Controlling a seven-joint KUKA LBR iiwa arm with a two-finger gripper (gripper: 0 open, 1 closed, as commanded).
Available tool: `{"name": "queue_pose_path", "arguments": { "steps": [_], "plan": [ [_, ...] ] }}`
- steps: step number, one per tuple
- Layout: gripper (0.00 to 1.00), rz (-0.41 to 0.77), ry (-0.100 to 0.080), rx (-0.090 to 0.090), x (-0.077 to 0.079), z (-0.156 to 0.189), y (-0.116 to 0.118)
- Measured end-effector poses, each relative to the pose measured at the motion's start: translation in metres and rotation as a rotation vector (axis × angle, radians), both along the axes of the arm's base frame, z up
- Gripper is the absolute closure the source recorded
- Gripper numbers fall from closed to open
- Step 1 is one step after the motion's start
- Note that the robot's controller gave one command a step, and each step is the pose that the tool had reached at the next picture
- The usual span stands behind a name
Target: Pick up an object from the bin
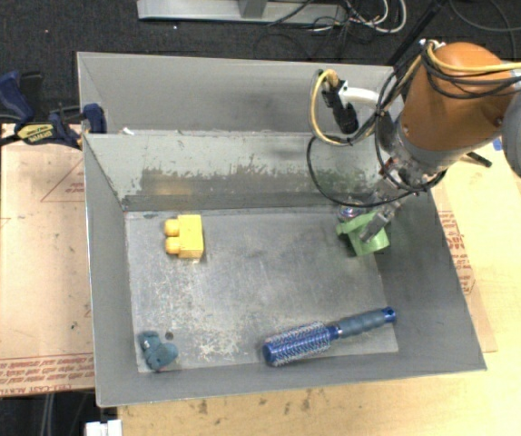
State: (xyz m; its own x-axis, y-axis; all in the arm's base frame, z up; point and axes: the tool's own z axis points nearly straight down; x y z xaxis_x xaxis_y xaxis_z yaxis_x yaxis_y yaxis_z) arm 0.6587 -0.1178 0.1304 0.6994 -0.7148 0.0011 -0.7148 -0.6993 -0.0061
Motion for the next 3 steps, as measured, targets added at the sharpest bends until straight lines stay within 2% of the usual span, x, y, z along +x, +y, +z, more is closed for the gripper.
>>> {"name": "queue_pose_path", "arguments": {
  "steps": [1,2,3],
  "plan": [
    [0.00,0.278,-0.011,0.013,-0.024,-0.047,0.006],
    [1.00,0.275,-0.012,0.009,-0.024,-0.046,0.003],
    [1.00,0.265,-0.007,0.010,-0.013,-0.047,0.003]
  ]
}}
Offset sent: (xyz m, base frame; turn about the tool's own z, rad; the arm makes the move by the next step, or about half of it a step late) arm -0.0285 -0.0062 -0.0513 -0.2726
